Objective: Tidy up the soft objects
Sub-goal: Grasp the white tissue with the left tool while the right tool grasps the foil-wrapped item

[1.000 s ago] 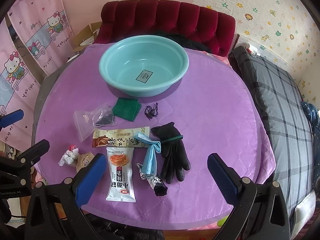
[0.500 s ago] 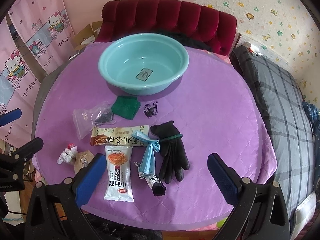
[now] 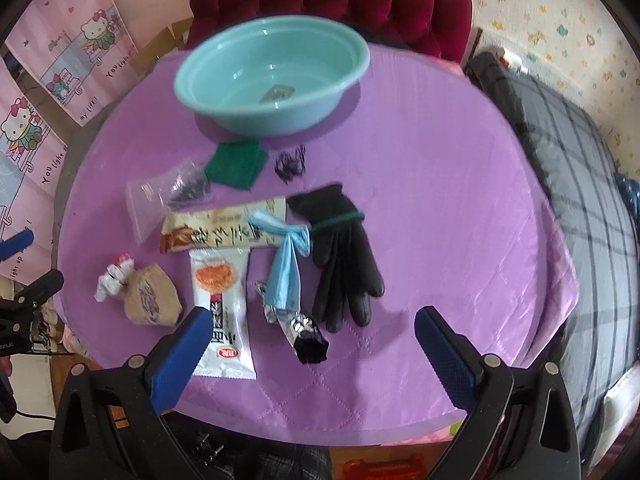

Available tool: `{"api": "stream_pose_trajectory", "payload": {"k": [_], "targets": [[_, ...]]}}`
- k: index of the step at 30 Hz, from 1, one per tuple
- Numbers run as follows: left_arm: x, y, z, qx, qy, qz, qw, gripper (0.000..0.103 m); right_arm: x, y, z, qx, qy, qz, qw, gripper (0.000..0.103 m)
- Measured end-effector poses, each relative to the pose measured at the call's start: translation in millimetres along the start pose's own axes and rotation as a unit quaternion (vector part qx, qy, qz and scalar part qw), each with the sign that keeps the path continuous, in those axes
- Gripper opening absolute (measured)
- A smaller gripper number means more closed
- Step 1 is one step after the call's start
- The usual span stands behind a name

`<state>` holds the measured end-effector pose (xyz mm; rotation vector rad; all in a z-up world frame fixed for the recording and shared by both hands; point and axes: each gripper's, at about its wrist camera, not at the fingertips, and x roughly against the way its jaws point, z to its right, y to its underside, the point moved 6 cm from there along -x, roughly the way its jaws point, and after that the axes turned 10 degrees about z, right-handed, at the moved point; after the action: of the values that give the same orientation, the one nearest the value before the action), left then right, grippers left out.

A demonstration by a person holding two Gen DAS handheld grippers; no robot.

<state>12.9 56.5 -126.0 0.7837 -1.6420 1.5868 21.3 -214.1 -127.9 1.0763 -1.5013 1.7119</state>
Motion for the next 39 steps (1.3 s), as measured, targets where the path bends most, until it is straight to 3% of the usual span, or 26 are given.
{"api": "stream_pose_trajectory", "payload": {"k": [11, 20, 23, 25, 26, 28, 29, 35, 37, 39], "targets": [[-42.6, 37.9, -16.9, -0.001, -0.001, -0.027, 0.9996, 0.103, -37.7, 32.0, 6.5, -0.013, 0.009, -0.029, 0.999, 0.103], [-69.1, 50.0, -13.9, -0.004, 0.044, -0.039, 0.9983, 0.103, -55.4, 47.1, 4.6, -0.020, 0.008, -0.044, 0.999, 0.103], [-74.5, 51.3, -13.6, -0.006, 0.052, -0.044, 0.9977, 0.092, -61.8, 49.3, 4.9, -0.025, 0.006, -0.049, 0.998, 0.103], [-78.2, 52.0, -15.9, -0.003, 0.054, -0.051, 0.9972, 0.071, -67.3, 51.0, 4.5, -0.030, 0.002, -0.054, 0.998, 0.103], [-79.3, 52.9, -16.5, 0.000, 0.059, -0.054, 0.9968, 0.067, -70.3, 51.8, 4.5, -0.031, 0.001, -0.056, 0.998, 0.103], [-81.8, 54.7, -15.9, 0.006, 0.071, -0.061, 0.9956, 0.045, -75.4, 52.0, 4.1, -0.034, -0.001, -0.057, 0.998, 0.103], [-82.4, 55.0, -15.2, 0.006, 0.074, -0.062, 0.9953, 0.041, -79.6, 51.6, 4.0, -0.035, -0.003, -0.060, 0.998, 0.102], [-76.2, 56.6, -12.8, -0.001, 0.082, -0.056, 0.9951, 0.038, -99.4, 54.7, 4.5, -0.037, -0.007, -0.079, 0.996, 0.080], [-72.7, 57.5, -12.9, -0.002, 0.080, -0.056, 0.9952, 0.038, -104.7, 57.2, 2.1, -0.035, -0.014, -0.086, 0.996, 0.064], [-69.3, 56.2, -12.4, -0.002, 0.077, -0.052, 0.9956, 0.038, -106.7, 58.9, -0.2, -0.035, -0.024, -0.087, 0.995, 0.029]]}}
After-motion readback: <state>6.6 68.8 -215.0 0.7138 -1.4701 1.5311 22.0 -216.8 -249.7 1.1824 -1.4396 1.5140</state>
